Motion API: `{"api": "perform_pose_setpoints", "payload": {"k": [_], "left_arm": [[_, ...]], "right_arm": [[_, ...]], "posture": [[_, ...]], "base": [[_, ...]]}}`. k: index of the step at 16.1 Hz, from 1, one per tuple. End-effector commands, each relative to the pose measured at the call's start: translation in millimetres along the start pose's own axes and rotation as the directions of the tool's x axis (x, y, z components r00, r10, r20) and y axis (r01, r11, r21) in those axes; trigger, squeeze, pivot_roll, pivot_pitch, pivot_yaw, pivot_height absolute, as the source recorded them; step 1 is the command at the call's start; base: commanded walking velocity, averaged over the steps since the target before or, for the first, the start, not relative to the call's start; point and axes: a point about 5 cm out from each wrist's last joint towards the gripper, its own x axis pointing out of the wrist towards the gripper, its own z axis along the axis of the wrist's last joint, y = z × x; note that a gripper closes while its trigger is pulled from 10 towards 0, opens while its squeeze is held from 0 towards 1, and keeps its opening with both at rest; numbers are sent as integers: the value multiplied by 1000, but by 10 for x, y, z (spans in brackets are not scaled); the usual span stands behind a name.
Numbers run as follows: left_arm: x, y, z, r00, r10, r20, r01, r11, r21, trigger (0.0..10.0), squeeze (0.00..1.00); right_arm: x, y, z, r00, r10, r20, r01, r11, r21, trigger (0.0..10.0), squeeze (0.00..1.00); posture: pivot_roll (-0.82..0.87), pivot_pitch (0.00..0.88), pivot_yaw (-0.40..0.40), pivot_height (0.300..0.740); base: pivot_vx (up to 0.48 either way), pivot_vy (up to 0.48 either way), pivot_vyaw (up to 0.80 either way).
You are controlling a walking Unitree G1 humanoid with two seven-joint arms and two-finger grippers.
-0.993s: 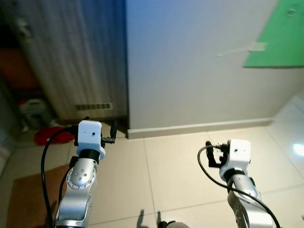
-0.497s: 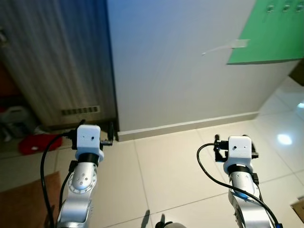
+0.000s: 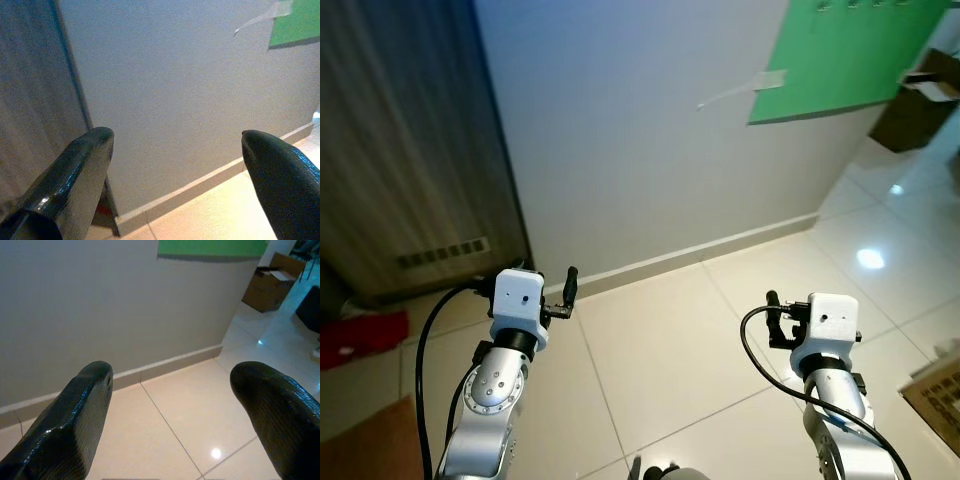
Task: Hang keys on a hook
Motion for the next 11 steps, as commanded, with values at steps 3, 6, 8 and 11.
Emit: {"api": "perform_pose_setpoints", "payload": {"k": [3, 6, 8, 11], "left_arm": [[24, 23, 50, 1000, 8, 29, -8, 1000, 6, 10000, 0], [22, 2, 74, 999, 5, 50, -5, 1000, 4, 10000, 0], [34, 2, 93, 998, 10, 63, -10, 1000, 2, 10000, 0], [53, -7, 131, 995, -21, 97, 20, 1000, 19, 10000, 0]], "right_arm": [[-41, 28, 43, 998, 47, 30, -46, 998, -33, 10000, 0], [-42, 50, 43, 998, 58, 31, -57, 998, -33, 10000, 0], [-33, 49, 49, 998, 63, 31, -62, 997, -43, 10000, 0], [-19, 16, 57, 998, 40, 37, -39, 999, -38, 10000, 0]], "posture": [[-98, 0, -23, 740], [-97, 0, -28, 740], [-99, 0, -27, 740], [-101, 0, -17, 740]], "base": [[0, 0, -800], [0, 0, -800], [0, 0, -800], [0, 0, -800]]}}
